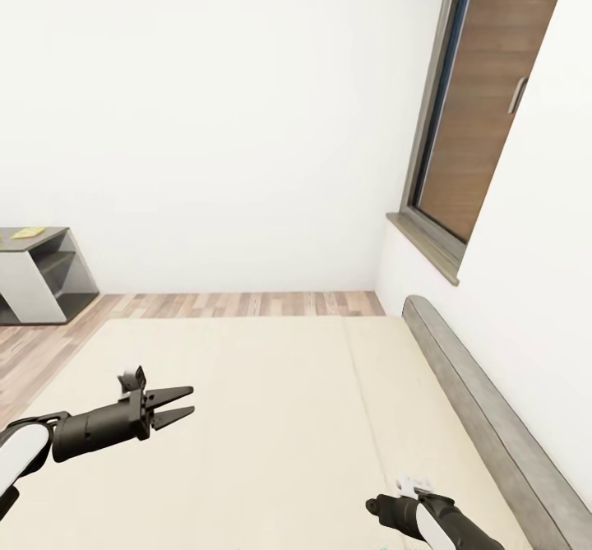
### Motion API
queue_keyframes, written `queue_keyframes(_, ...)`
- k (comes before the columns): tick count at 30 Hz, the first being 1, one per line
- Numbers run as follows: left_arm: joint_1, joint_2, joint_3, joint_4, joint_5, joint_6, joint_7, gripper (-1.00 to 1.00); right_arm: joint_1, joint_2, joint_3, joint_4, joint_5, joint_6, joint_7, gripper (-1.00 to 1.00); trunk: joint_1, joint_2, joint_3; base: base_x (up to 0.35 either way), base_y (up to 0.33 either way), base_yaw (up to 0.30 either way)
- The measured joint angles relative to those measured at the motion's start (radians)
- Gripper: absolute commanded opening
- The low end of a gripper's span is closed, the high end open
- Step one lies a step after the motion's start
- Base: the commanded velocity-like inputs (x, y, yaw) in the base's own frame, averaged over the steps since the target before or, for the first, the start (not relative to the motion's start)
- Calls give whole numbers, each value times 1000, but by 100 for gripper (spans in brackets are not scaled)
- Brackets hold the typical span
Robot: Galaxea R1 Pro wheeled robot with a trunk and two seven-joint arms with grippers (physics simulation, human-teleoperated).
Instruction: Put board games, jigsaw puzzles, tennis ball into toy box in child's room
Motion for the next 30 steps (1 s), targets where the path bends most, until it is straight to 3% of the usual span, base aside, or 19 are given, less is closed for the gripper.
queue_keyframes(5,-1,1,8,4,-16,-3,13,100,0,0,0,0,0,0,0,100,0,0,-8,0,0,0)
queue_keyframes(12,-2,-3,30,19,-105,-3,18,100,0,0,0,0,0,0,0,100,0,0,-20,0,0,0)
queue_keyframes(15,-2,-4,39,18,-119,-2,4,100,0,0,0,0,0,0,0,100,0,0,-25,0,0,0)
queue_keyframes(20,-1,0,52,13,-130,2,-126,100,0,0,0,0,0,0,0,100,0,0,-33,0,0,0)
queue_keyframes(21,-1,4,56,12,-133,3,-208,100,0,0,0,0,0,0,0,100,0,0,-34,0,0,0)
queue_keyframes(23,-2,10,65,11,-139,5,-300,100,0,0,0,0,0,0,-1,100,0,0,-38,0,0,0)
queue_keyframes(24,-3,16,80,10,-141,7,-385,100,0,0,0,0,0,0,-1,100,0,0,-39,0,0,0)
queue_keyframes(26,-3,28,103,9,-145,4,-475,100,0,0,0,0,0,0,-1,100,0,0,-43,0,0,0)
queue_keyframes(30,-3,34,132,19,-167,-7,-526,100,0,1,1,0,1,-2,-1,100,0,0,-49,0,0,0)
